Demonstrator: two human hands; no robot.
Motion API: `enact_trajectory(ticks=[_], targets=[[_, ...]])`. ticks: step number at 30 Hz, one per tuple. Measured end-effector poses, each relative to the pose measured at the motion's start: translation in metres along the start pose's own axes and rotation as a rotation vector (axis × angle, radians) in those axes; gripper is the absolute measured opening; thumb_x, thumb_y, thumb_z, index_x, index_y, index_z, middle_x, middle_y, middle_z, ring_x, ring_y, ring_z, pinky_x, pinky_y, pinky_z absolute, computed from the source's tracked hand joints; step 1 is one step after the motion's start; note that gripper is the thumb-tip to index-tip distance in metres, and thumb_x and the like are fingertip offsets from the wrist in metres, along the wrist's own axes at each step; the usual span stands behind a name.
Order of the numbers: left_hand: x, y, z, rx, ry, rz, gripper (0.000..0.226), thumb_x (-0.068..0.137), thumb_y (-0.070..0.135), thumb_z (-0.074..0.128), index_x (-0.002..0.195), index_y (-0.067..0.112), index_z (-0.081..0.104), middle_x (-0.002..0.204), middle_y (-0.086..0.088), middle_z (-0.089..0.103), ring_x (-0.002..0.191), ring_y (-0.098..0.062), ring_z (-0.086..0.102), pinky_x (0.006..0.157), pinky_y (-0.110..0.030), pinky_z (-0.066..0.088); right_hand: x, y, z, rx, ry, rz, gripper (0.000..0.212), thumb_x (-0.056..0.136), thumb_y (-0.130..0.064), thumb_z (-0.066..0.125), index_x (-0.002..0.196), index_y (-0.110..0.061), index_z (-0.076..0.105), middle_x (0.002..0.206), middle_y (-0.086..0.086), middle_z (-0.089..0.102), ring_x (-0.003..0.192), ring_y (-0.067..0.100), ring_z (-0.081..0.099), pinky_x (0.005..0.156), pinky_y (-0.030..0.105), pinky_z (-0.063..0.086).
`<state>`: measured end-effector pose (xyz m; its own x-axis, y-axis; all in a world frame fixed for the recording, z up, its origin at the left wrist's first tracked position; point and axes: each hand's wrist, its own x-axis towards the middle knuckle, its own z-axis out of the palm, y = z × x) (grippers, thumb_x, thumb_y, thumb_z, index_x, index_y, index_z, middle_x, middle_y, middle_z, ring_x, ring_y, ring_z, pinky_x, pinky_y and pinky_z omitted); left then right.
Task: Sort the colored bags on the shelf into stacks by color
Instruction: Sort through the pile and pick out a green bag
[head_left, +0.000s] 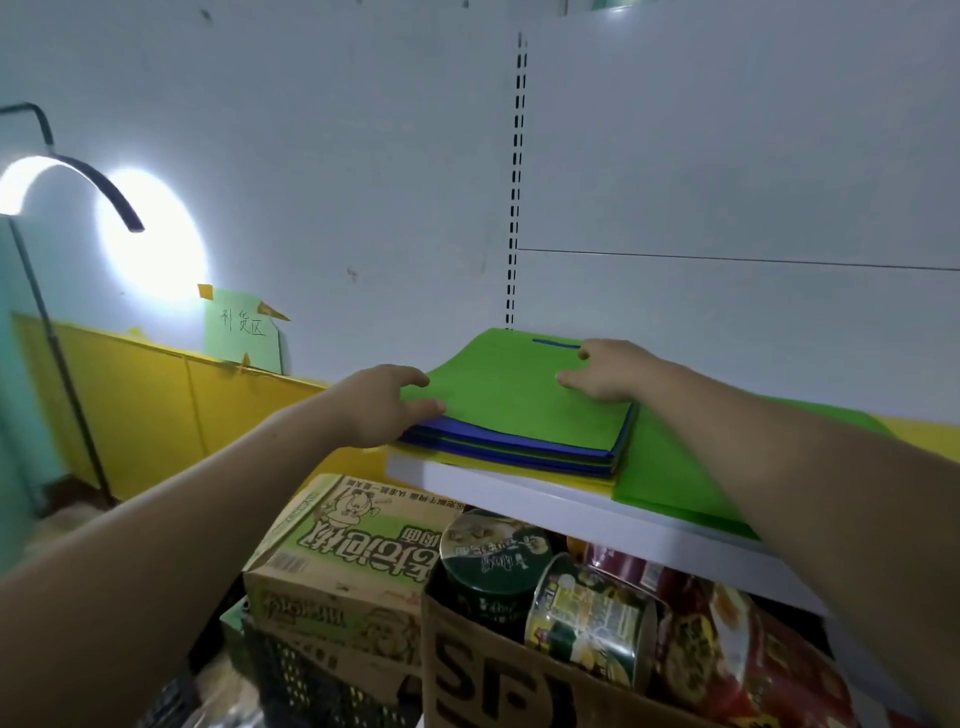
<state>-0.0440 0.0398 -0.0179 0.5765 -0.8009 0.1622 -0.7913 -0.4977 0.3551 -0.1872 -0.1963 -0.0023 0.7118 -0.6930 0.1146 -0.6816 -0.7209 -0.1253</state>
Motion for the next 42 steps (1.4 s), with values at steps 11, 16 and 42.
enact_trajectory(ticks=[11, 16, 42], targets=[[0.071, -0.002, 0.01, 0.088, -0.144, 0.081, 0.06, 0.091, 0.046, 0.053, 0.143, 0.022, 0.036, 0.151, -0.002, 0.033, 0.136, -0.021, 0.033, 0.109, -0.029, 0.025, 0.045, 0.025, 0.019, -0.119, 0.027, 0.332, 0.097, 0.073, -0.081, 0.045, 0.142, -0.015, 0.036, 0.14, 0.012, 0.046, 0.124, 0.034, 0.047, 0.097, 0.039, 0.044], [0.078, -0.005, 0.012, 0.099, -0.235, 0.147, 0.06, 0.092, 0.051, 0.047, 0.141, 0.019, 0.04, 0.148, -0.005, 0.037, 0.134, -0.021, 0.036, 0.106, -0.026, 0.026, 0.042, 0.024, 0.016, -0.047, 0.128, 0.386, 0.09, 0.075, -0.065, 0.063, 0.14, -0.01, 0.033, 0.133, 0.015, 0.048, 0.119, 0.033, 0.05, 0.086, 0.035, 0.044], [0.066, 0.003, -0.003, -0.83, 0.042, 0.3, 0.064, 0.081, 0.0, 0.067, 0.137, 0.018, 0.041, 0.095, 0.002, 0.056, 0.081, -0.018, 0.06, 0.067, -0.03, 0.05, -0.069, 0.007, -0.061, 1.157, 0.926, 0.282, 0.011, 0.092, -0.014, 0.057, 0.099, -0.017, 0.064, 0.093, 0.0, 0.068, 0.082, 0.016, 0.065, 0.074, 0.029, 0.053]])
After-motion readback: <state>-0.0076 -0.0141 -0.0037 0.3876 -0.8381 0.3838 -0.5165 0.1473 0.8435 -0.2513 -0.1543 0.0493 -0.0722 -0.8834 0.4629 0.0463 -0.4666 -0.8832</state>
